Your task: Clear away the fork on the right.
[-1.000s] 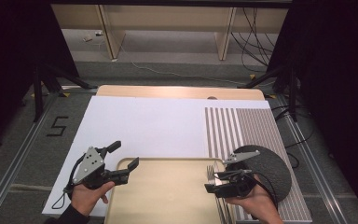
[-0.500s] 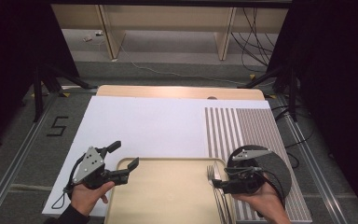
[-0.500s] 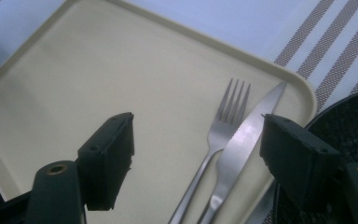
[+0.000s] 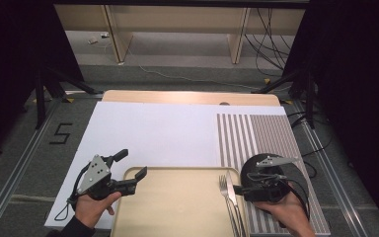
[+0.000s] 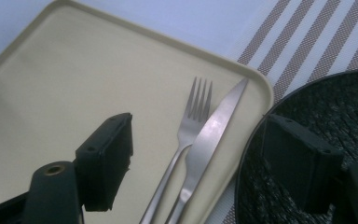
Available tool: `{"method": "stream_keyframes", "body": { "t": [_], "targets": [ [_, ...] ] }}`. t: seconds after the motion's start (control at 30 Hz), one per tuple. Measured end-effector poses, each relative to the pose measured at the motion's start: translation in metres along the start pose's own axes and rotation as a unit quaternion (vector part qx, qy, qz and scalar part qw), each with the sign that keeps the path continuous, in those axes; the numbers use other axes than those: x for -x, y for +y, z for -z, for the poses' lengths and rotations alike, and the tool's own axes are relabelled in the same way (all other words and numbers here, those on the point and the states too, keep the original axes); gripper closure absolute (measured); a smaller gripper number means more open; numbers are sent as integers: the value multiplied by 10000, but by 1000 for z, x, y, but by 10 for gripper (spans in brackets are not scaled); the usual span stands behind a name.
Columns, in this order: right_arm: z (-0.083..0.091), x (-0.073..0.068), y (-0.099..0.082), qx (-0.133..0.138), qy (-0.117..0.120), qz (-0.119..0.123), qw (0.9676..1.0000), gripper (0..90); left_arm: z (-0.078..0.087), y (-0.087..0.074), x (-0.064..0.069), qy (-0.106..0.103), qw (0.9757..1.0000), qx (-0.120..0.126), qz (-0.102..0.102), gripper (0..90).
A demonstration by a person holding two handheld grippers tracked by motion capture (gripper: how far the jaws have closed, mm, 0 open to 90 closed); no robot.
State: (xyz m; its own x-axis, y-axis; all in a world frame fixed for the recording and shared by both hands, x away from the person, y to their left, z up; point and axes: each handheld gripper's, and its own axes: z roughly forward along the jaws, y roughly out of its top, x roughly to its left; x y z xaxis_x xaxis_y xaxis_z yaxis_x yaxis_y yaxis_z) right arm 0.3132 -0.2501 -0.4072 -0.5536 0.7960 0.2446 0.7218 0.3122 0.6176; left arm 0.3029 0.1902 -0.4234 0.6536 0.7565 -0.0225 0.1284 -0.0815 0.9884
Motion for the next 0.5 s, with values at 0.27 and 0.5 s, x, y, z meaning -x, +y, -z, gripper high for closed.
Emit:
{"method": "stream_keyframes", "body": {
  "t": [0.27,0.5],
  "targets": [
    [3,6,-2,35,-107,-81,9999,259,0,0,0,-4,10000,0,-1,162],
    [3,10,-4,58,-155,-156,9997,259,0,0,0,9,10000,-2,1,162]
  ]
}}
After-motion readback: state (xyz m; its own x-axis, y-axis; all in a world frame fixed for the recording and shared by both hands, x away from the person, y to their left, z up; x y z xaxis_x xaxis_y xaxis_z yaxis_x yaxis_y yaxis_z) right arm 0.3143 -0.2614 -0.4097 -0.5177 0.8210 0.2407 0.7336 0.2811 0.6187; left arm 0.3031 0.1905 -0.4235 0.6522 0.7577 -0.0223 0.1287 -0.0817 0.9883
